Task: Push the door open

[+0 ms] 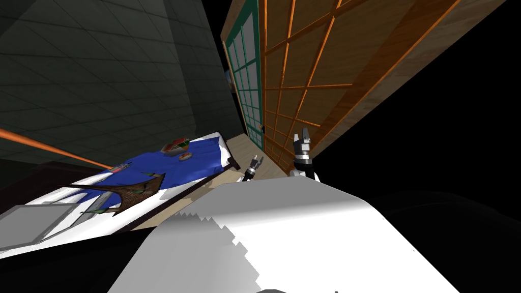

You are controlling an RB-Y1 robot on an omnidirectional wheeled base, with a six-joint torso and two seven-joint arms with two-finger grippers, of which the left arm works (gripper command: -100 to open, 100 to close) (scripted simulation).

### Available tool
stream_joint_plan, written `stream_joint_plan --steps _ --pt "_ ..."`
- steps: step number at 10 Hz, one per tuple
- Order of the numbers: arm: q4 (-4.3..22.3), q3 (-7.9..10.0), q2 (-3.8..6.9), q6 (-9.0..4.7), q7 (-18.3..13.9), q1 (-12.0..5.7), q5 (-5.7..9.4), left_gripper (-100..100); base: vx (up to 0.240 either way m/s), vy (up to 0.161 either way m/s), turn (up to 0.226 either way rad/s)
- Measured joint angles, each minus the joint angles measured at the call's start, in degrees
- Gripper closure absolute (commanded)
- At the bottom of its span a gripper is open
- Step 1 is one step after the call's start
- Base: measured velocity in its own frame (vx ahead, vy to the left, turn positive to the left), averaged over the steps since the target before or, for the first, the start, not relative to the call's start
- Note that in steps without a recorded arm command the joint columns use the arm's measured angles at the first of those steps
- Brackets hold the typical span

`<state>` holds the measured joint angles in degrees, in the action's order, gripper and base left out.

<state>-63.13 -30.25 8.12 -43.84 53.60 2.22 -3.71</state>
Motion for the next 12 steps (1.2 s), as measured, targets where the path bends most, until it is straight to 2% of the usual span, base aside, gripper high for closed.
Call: stream_joint_plan --steps 6,12 --pt "5.0 -2.5 -0.51 -0.65 4.7 -2.19 -0.81 -100 0.088 0.037 -0.022" --pt "12.0 -5.11 -1.93 -2.15 10.0 -5.13 -1.68 -100 0.135 0.059 -0.026"
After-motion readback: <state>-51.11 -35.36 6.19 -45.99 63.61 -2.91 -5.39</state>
